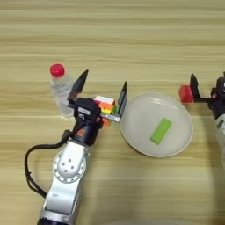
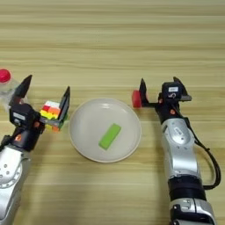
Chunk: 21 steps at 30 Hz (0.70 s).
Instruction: Move the objects on the table
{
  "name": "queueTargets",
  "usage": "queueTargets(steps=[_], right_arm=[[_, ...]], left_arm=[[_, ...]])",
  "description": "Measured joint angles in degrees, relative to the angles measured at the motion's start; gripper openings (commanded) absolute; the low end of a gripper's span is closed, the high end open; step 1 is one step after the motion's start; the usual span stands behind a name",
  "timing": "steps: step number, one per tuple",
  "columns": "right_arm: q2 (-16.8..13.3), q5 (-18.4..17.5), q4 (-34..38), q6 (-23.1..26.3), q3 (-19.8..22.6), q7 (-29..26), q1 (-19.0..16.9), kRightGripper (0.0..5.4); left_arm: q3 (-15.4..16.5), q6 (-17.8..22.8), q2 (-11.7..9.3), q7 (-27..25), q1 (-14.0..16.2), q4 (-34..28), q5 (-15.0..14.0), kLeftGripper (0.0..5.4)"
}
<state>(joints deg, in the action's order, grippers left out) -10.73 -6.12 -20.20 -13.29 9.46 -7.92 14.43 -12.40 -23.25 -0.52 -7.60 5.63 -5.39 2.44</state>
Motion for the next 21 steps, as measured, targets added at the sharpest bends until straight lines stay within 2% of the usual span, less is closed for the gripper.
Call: queueTargets(steps=[12,21], right_arm=[[0.01,0.0,-0.01,0.0,-0.01,-0.01,0.04,5.4],[0.01,0.0,-0.01,0.0,-0.01,-0.04,0.04,5.4]], left_arm=[[0.77,-2.61,0.97,1.66,-3.22,13.07,1.16,5.37],[1.63,-4.65,1.58,1.99,-4.74,18.17,1.17,5.37]])
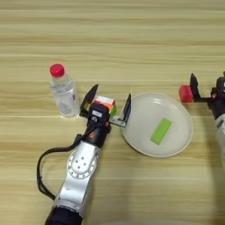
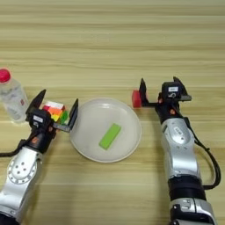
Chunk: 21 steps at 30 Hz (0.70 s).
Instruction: Move the objects on the table
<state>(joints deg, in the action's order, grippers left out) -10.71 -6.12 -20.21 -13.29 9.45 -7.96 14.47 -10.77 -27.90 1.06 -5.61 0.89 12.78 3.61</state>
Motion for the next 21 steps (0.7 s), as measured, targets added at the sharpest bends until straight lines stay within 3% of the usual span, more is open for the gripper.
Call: queueTargets(steps=[21], right_arm=[[0.02,0.0,0.0,0.0,-0.07,0.0,0.0,5.4]], left_arm=[[3.36,-1.66,-0.43,1.04,-0.58,2.54,0.04,5.37]])
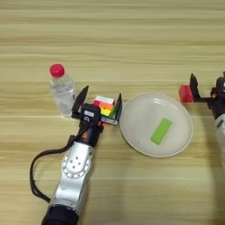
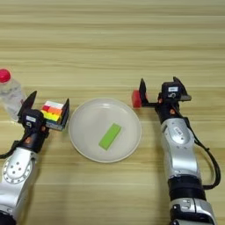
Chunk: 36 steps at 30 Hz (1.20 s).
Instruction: Move the objects on the table
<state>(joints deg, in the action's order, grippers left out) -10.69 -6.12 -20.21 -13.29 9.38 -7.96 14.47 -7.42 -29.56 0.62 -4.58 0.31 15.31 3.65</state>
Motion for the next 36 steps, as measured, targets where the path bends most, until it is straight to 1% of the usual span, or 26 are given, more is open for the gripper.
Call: queueTargets(steps=[6,19,36], right_arm=[[0.03,0.0,0.0,0.0,-0.02,0.0,0.0,5.4],[0.06,0.0,0.0,0.0,-0.03,0.02,0.0,5.4],[0.11,0.0,0.0,0.0,-0.03,0.01,0.0,5.4]], left_arm=[[0.46,-0.28,0.02,-0.03,-0.89,3.39,-0.05,5.37],[0.83,-1.94,0.28,-0.07,-2.76,8.73,-0.26,5.37],[2.27,-2.9,0.32,-0.09,-3.71,12.04,-0.48,5.37]])
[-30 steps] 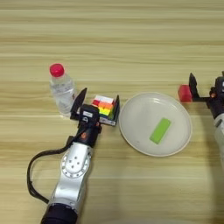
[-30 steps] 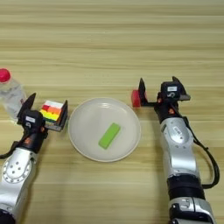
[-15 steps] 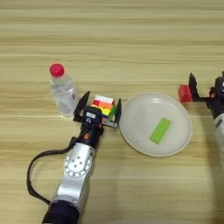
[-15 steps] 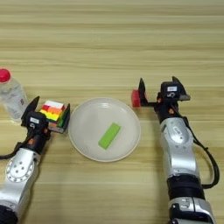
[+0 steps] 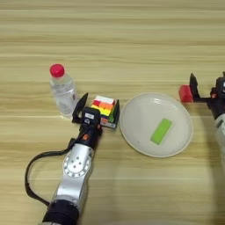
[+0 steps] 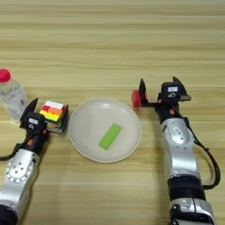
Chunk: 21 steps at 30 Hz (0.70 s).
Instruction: Move the objects on the table
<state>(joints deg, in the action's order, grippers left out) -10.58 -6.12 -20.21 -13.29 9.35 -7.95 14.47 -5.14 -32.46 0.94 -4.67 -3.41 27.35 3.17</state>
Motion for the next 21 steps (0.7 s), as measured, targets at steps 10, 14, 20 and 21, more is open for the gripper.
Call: queueTargets(steps=[10,14,20,21], right_arm=[[0.0,0.0,0.0,0.0,0.0,-0.02,0.0,5.4],[0.0,0.0,0.0,0.0,0.0,-0.01,0.0,5.4],[0.0,0.0,0.0,0.0,0.0,-0.01,0.0,5.4],[0.0,0.0,0.0,0.0,0.0,-0.02,0.0,5.4]], left_arm=[[0.26,-0.5,0.11,-0.03,-0.62,1.84,0.01,5.37],[0.35,-0.57,0.13,-0.04,-0.79,2.35,0.0,5.37],[0.38,-0.73,0.13,-0.48,-0.91,2.66,-0.03,5.03],[0.37,-0.91,0.14,-0.61,-0.91,2.7,-0.05,4.87]])
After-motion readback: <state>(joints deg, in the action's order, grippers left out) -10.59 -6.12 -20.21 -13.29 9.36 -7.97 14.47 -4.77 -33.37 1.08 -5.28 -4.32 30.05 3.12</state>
